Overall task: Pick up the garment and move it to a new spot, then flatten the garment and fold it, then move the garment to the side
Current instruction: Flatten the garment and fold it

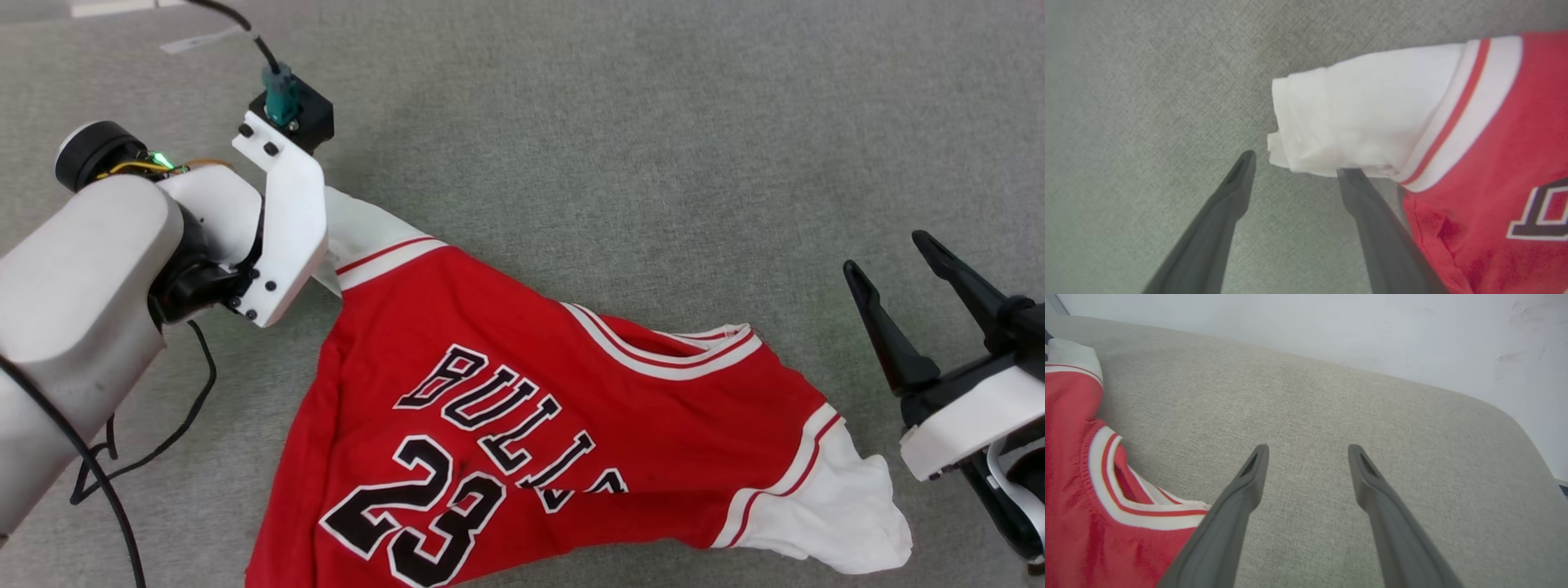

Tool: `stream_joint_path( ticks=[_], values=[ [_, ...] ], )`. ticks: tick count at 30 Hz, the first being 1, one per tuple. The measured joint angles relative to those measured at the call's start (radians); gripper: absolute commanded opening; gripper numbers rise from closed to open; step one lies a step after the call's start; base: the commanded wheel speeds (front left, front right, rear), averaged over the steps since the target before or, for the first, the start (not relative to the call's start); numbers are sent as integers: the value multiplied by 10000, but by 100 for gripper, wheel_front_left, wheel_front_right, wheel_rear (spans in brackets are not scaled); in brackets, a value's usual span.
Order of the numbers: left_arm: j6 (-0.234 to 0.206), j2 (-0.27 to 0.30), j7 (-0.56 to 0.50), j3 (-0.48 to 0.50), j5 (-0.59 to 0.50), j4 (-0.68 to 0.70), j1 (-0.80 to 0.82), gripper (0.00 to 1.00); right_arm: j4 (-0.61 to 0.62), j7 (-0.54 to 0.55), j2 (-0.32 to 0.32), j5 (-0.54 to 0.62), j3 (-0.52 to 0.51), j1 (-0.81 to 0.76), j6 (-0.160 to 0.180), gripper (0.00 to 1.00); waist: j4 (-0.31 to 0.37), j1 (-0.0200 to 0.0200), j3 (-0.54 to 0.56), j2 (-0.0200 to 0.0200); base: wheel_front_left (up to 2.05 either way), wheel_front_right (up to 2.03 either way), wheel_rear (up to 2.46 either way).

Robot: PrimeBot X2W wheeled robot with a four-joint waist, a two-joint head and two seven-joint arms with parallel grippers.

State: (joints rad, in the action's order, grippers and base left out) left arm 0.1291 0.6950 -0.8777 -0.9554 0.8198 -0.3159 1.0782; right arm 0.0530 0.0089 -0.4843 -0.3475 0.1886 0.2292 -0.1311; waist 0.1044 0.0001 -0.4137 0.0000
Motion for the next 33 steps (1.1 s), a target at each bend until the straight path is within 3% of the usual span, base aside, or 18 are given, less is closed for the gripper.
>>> stream_joint_path(
  ticks=[9, 11, 15, 24, 33],
  values=[
    [0, 224, -265, -1714, 673, -527, 1011, 100, -418, -261, 107, -19, 318, 445, 0, 100, 379, -1, -625, 0, 0, 0, 0],
    [2, 297, -105, -1948, 878, -579, 1128, 0, -518, -307, 102, -38, 303, 478, 0, 100, 387, -1, -640, 0, 0, 0, 0],
    [2, 320, 677, -2290, 1030, -711, 1238, 0, -642, -364, 88, -48, 228, 478, 0, 100, 297, -1, -521, 0, 0, 0, 0],
    [15, 405, 3969, -2255, 418, -1266, 1855, 0, -786, -441, 33, -48, 123, 394, 0, 100, -142, -1, 215, 0, 0, 0, 0],
    [-334, 1139, 6633, -2067, -236, -1724, 1168, 0, -813, -493, 75, -48, -155, -191, 0, 100, -765, -1, 983, 0, 0, 0, 0]
  ],
)
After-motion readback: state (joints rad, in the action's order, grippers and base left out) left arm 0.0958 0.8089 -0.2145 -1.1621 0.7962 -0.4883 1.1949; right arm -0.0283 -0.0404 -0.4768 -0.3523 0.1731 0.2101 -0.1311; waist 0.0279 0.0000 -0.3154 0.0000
